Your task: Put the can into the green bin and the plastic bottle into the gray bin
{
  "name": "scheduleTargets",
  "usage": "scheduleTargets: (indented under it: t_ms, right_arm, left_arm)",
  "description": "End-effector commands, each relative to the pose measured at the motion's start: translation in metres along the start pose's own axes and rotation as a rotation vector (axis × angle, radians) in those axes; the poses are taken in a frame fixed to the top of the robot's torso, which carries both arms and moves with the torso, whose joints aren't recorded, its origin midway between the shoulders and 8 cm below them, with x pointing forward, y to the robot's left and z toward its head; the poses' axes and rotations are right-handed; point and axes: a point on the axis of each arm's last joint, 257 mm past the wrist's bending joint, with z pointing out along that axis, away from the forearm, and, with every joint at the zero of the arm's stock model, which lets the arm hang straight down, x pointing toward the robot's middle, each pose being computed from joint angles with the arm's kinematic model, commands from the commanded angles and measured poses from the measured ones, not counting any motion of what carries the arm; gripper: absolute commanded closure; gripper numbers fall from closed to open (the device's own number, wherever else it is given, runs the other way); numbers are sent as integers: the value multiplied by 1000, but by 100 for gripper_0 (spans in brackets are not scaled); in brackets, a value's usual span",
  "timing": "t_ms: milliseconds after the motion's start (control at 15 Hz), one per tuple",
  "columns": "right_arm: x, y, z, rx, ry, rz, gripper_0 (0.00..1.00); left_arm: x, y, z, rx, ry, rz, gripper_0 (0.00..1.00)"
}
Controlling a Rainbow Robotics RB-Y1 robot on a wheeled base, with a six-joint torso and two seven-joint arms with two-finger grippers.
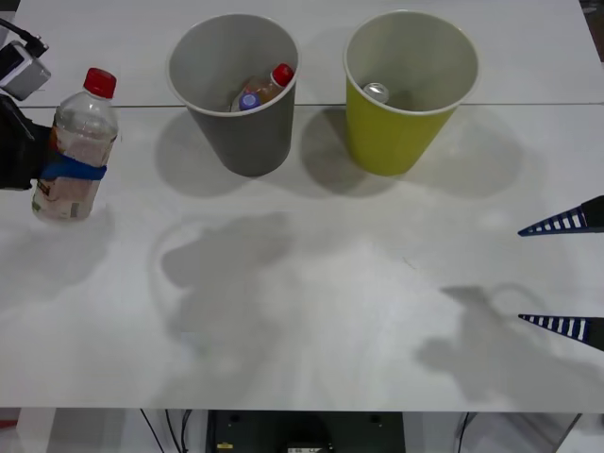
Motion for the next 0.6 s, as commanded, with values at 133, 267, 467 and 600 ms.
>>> scheduleTargets:
  t_ms: [133,267,467,600]
  right_arm:
    - [0,0,0,0,0,0,0]
    - [0,0,0,0,0,0,0]
    - [0,0,0,0,0,0,0]
    - [0,0,0,0,0,0,0]
  left_arm:
    - [-44,8,-12,39,52,62,100]
    - [-72,13,-16,64,67,76,100]
    - [-122,26,-14,93,49,55,100]
    - [-155,31,-5,81,29,64,100]
